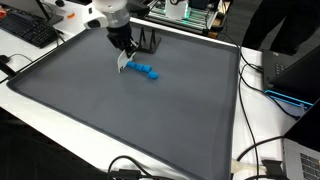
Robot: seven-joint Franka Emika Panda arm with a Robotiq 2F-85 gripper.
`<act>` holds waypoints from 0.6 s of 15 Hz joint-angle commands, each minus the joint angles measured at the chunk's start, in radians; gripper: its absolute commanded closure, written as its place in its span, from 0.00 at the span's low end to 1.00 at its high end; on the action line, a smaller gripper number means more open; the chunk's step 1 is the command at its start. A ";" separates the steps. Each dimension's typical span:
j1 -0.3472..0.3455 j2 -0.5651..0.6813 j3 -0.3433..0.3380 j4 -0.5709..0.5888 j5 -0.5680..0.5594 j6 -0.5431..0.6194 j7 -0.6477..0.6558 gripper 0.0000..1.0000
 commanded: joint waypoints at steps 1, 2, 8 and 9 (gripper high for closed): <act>-0.017 -0.009 0.024 -0.033 0.038 0.002 -0.028 0.98; -0.019 -0.012 0.026 -0.034 0.042 0.001 -0.033 0.98; -0.022 -0.024 0.030 -0.043 0.053 -0.003 -0.036 0.98; -0.022 -0.028 0.031 -0.045 0.056 -0.003 -0.036 0.98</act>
